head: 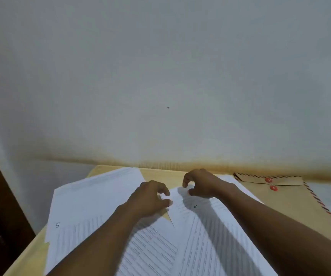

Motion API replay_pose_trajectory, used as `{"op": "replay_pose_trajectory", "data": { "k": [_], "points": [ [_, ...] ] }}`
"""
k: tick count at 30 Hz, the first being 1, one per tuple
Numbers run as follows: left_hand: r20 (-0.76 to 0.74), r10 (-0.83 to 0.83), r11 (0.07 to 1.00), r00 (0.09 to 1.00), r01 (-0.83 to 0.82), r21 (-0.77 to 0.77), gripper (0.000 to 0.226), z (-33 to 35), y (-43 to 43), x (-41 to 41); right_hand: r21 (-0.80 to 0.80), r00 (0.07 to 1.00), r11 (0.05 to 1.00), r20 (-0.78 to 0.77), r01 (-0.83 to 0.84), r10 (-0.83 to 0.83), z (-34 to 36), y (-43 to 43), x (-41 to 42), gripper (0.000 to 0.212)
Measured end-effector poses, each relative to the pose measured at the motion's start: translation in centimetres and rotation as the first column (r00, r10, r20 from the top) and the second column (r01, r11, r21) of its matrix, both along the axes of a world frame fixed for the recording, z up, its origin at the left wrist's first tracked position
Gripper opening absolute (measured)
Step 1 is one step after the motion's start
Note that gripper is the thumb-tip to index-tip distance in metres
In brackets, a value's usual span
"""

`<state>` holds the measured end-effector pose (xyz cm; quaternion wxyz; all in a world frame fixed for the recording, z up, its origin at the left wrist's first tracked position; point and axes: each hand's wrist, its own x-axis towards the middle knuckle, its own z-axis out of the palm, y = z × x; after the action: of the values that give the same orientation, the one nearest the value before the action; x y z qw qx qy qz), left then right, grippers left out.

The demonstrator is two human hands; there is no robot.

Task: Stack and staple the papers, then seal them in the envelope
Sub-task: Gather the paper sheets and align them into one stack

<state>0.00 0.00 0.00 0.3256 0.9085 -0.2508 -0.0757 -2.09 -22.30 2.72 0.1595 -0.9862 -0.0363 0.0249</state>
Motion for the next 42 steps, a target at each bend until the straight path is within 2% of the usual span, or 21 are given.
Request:
{"op": "replay_pose_trajectory", "data": {
  "k": [3,7,11,15,18,21,26,29,33,38,42],
  "points": [
    [0.006,0.011,0.998,1.000,-0.012,0.059,0.030,-1.7,-0.9,1.4,-0.044,0.998,0.999,-0.069,-0.007,0.004,-1.6,-0.2,2.2,0.027],
    [0.022,0.027,0.995,0.999,-0.028,0.092,0.038,-3.1,-1.6,2.3,0.010,0.997,1.000,-0.080,0.000,0.001,-2.8,-0.7,3.9,0.027],
    [0.024,0.026,0.997,0.999,-0.028,0.073,0.041,-3.5,-1.8,2.8,-0.031,0.994,0.996,-0.074,-0.081,0.079,-2.3,-0.6,4.7,0.030],
    [0.042,0.024,0.998,0.999,-0.026,0.051,0.041,-3.6,-1.9,2.9,-0.054,0.994,0.995,-0.074,-0.080,0.076,-2.1,-0.5,5.0,0.031],
    [0.036,0.028,0.999,0.999,-0.029,0.030,0.040,-3.7,-2.1,3.0,-0.038,0.996,0.995,-0.031,-0.090,0.089,-2.3,-0.4,5.0,0.027],
    [0.021,0.027,1.000,0.999,-0.027,0.014,0.037,-3.8,-2.1,3.0,-0.002,0.995,0.996,0.027,-0.091,0.091,-2.3,-0.6,4.9,0.032],
    [-0.049,0.110,0.987,0.993,-0.115,-0.113,0.043,-2.8,-2.6,3.4,0.045,0.971,0.997,0.232,-0.064,0.052,-0.3,-1.0,4.9,0.029],
    [-0.098,0.123,0.976,0.988,-0.138,-0.171,0.031,-1.6,-2.8,3.6,0.086,0.923,0.996,0.384,-0.032,-0.004,2.1,-1.4,4.5,0.026],
    [-0.040,0.174,0.958,0.984,-0.179,-0.225,0.015,0.4,-3.0,3.3,0.154,0.824,0.988,0.562,-0.010,-0.080,5.4,-2.2,3.4,0.026],
    [0.075,0.245,0.932,0.967,-0.213,-0.294,0.022,3.8,-2.7,2.7,0.300,0.687,0.954,0.696,-0.013,-0.209,8.1,-2.7,1.1,0.025],
    [0.189,0.336,0.860,0.923,-0.219,-0.460,0.024,7.3,-2.1,1.7,0.326,0.585,0.945,0.771,-0.024,-0.251,10.1,-2.6,-1.3,0.024]
  ]
}}
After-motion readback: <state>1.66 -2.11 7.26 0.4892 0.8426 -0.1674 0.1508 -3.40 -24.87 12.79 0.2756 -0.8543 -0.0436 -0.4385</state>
